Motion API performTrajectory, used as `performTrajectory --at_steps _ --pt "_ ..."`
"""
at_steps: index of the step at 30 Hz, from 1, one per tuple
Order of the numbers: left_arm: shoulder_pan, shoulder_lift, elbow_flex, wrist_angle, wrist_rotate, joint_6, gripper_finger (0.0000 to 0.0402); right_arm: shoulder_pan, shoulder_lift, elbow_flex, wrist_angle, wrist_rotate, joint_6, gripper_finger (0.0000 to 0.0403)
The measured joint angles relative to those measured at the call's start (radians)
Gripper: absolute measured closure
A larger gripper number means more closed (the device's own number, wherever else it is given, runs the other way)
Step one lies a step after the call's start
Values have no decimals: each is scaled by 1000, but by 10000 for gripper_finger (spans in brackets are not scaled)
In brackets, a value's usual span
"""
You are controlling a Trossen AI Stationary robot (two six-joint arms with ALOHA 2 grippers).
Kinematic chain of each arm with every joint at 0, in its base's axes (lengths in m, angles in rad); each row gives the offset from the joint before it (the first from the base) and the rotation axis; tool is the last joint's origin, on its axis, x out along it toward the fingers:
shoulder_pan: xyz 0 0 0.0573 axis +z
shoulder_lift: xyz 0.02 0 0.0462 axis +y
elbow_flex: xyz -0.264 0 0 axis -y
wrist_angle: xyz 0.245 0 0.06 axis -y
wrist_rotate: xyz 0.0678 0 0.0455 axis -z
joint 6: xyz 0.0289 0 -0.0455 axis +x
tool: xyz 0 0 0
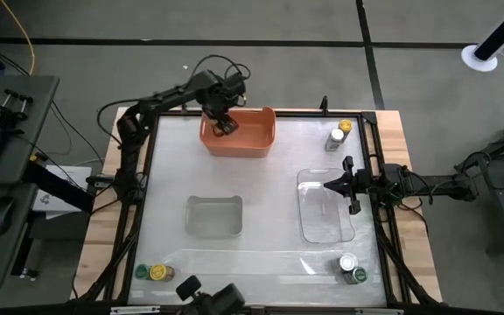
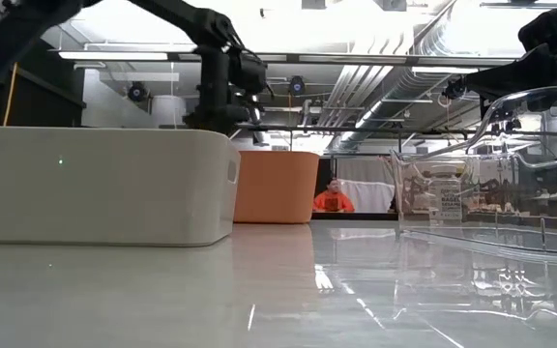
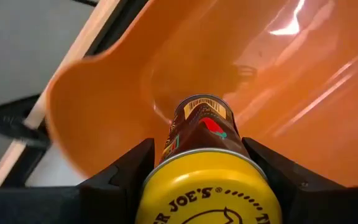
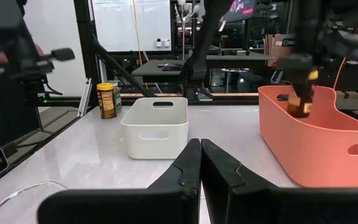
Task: Sort spices by type
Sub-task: Put the top left yellow seasoning bottle into the orange bin
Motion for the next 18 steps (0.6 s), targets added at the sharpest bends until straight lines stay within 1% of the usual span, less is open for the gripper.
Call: performTrajectory --at_steps 10,18 --pt "23 124 1 7 -5 12 213 0 0 0 0 0 0 402" --pt "23 133 1 65 -1 21 213 0 0 0 0 0 0 402"
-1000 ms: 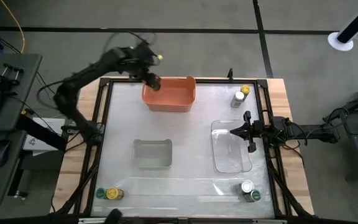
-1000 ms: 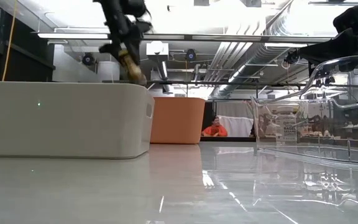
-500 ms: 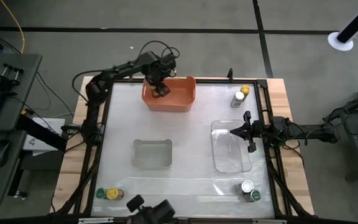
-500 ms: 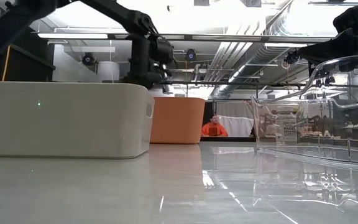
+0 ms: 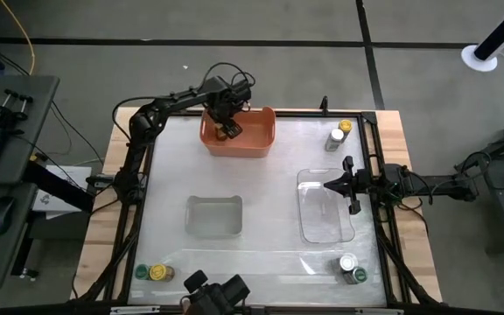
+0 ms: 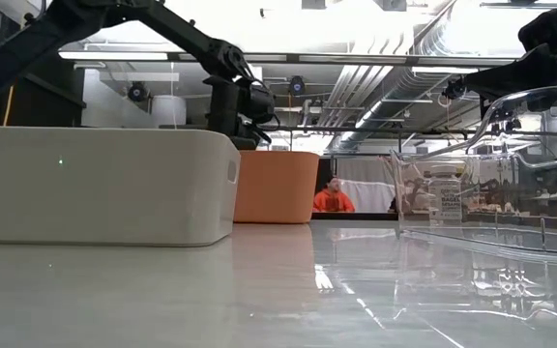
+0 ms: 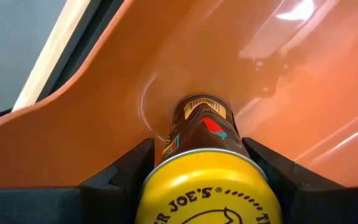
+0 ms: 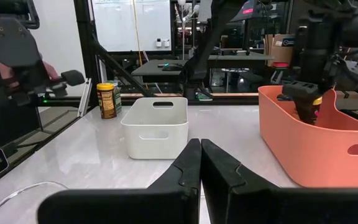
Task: Sort spices by type
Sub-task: Put the top left yellow seasoning bottle into the orange bin
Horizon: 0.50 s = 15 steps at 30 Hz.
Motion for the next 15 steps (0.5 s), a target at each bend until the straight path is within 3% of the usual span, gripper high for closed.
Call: performTrajectory --at_steps 7,15 --pt "2 0 0 -2 6 -3 145 0 0 0 0 0 0 402" --pt "3 0 0 -3 22 -29 138 0 0 0 0 0 0 402"
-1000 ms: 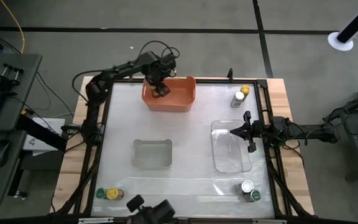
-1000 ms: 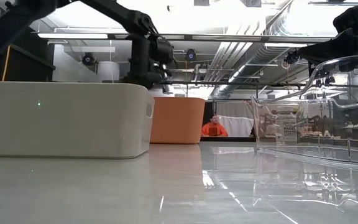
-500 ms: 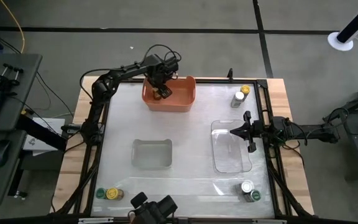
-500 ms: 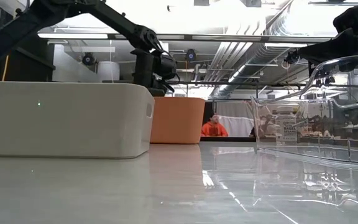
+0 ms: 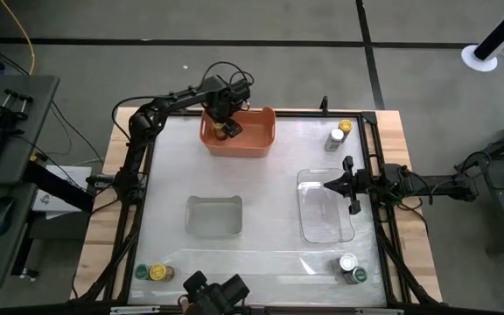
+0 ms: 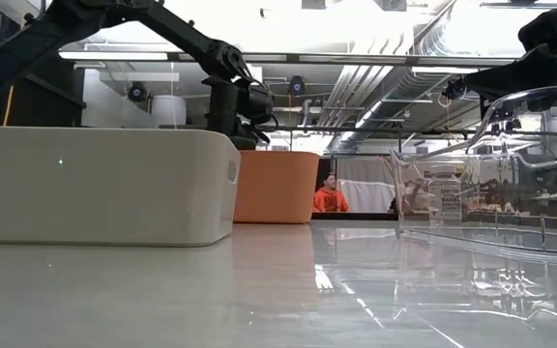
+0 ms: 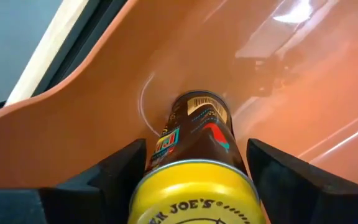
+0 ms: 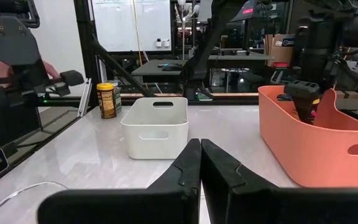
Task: Sort spices by type
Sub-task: Put the top left yellow seasoning bottle into the orange bin
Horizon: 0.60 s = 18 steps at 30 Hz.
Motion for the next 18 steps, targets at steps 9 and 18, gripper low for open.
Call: performTrajectory --at_steps 9,18 --pt "14 -37 0 24 4 -9 136 0 0 0 0 0 0 402" --pt "55 -112 0 54 4 -29 135 0 0 0 0 0 0 402"
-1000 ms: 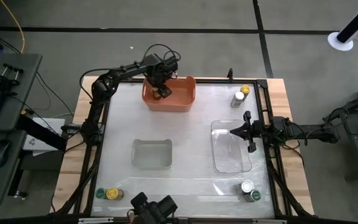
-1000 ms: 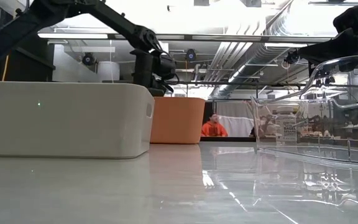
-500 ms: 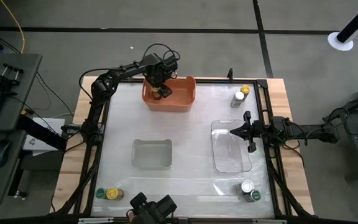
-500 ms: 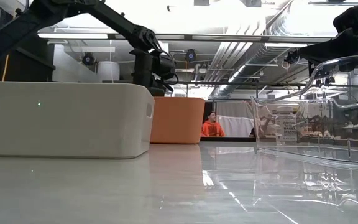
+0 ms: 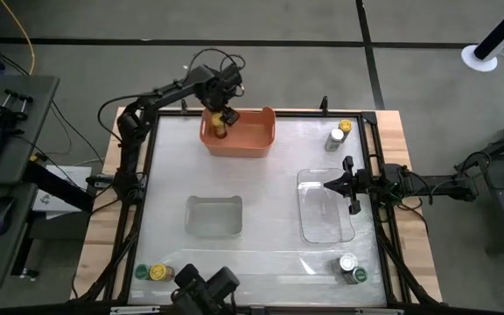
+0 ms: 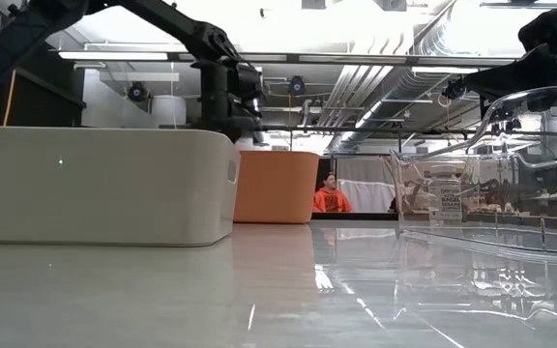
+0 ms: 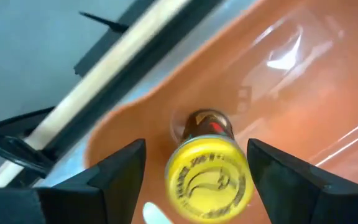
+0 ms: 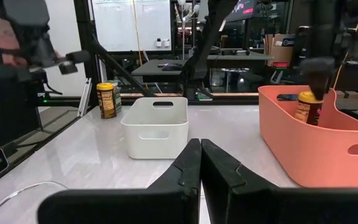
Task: Sort spices by type
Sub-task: Put the top left yellow seasoning bottle into the orange bin
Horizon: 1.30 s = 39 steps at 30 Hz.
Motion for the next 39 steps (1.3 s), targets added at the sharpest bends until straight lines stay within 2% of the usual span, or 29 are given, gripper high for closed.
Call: performTrajectory --at_steps 8,11,14,17,19,22,26,33,39 --pt "8 -63 0 18 25 -30 137 0 0 0 0 0 0 402" --pt "-17 -96 0 11 58 -49 164 0 0 0 0 0 0 402" --pt "-57 -124 0 -3 50 -42 235 0 0 0 0 0 0 402" --pt "-87 -128 0 -5 32 -42 351 0 0 0 0 0 0 402" --pt "-98 -127 -1 -5 25 -50 384 0 0 0 0 0 0 402" --pt "-105 -133 -43 31 9 -57 395 0 0 0 0 0 0 402" --pt "-100 -176 -177 139 -24 -76 400 0 0 0 0 0 0 402" --pt "-56 -374 -419 373 -17 -138 401 0 2 0 0 0 0 402" --pt "2 -394 -543 437 76 -164 401 0 2 0 0 0 0 402"
